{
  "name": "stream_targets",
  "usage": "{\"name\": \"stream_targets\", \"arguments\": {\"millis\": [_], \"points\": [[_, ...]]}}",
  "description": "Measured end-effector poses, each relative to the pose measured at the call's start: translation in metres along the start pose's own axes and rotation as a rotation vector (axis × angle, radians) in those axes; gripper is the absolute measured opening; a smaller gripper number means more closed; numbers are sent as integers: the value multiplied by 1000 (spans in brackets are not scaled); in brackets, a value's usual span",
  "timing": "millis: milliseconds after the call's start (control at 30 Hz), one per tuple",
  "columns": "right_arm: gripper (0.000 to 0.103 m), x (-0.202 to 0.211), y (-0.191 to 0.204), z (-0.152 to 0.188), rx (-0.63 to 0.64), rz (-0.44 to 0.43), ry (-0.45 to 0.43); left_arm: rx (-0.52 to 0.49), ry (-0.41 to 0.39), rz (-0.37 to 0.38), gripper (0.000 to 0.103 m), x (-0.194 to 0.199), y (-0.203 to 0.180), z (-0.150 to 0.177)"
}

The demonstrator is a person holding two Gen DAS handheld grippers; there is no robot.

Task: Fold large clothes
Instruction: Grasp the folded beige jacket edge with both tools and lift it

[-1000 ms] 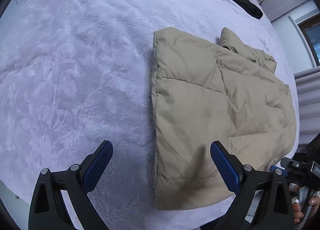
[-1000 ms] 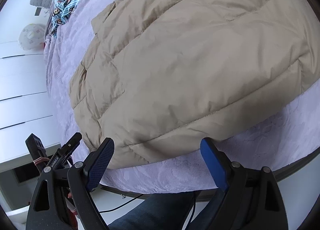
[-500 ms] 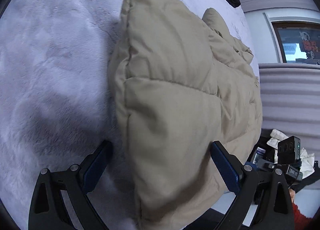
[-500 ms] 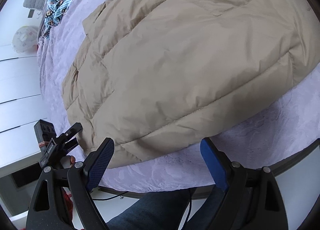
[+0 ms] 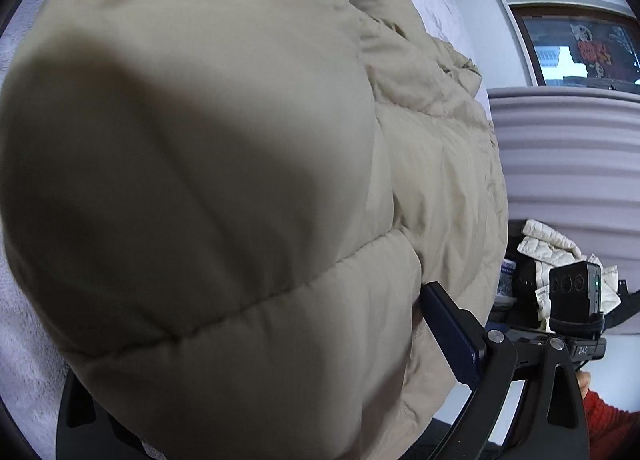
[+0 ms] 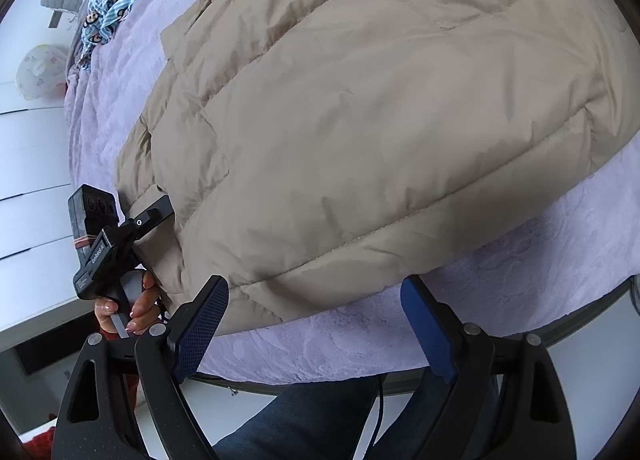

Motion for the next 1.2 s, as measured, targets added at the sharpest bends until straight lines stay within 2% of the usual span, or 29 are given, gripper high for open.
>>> {"name": "stream_targets", "arguments": {"millis": [33, 67, 100, 200, 333, 400, 467, 567, 700, 767, 900, 1033, 1100, 1200], "points": [[90, 0, 0, -1, 3, 3, 1, 3, 8, -1, 83, 1, -1, 0], [90, 1, 0, -1, 6, 5, 0, 1, 16, 20, 53, 2, -4, 2], [90, 3, 0, -2, 11, 9, -4, 4, 18, 59, 37, 5, -10, 3], [90, 16, -1, -11, 42, 31, -52, -31, -21, 64, 26, 20, -24, 11], [90, 47, -8, -37, 77, 74, -161, -62, -64, 89, 26, 41, -53, 16], [83, 57, -11, -54, 103, 77, -217, -64, -84, 107, 26, 52, -69, 17], [34, 58, -14, -68, 133, 102, -241, -59, -98, 117, 26, 58, -84, 17], [23, 48, -13, -88, 179, 69, -241, -57, -118, 118, 26, 65, -110, 18], [21, 24, -9, -114, 259, 53, -201, -13, -149, 152, 26, 65, -154, 17], [20, 11, -9, -123, 272, 19, -167, 14, -167, 144, 26, 60, -178, 14], [15, -7, -16, -133, 262, -60, -93, 53, -193, 66, 26, 32, -235, 3], [12, -15, -18, -139, 265, -136, -9, 53, -193, -78, 26, -6, -281, -16], [12, -9, -21, -140, 260, -163, 35, 34, -187, -143, 26, -21, -301, -27], [12, 27, -35, -143, 252, -219, 13, 28, -167, -199, 26, -38, -321, -41]]}}
Point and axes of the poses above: each gripper's, at about its wrist camera, not at the fingertips, and x roughly against the way its jaws point, y to its left, z to its underside, the point moved 10 cm from there along -x, roughly the way its jaws point, and after that the axes turned 7 degrees about y, right-handed, at the moved point
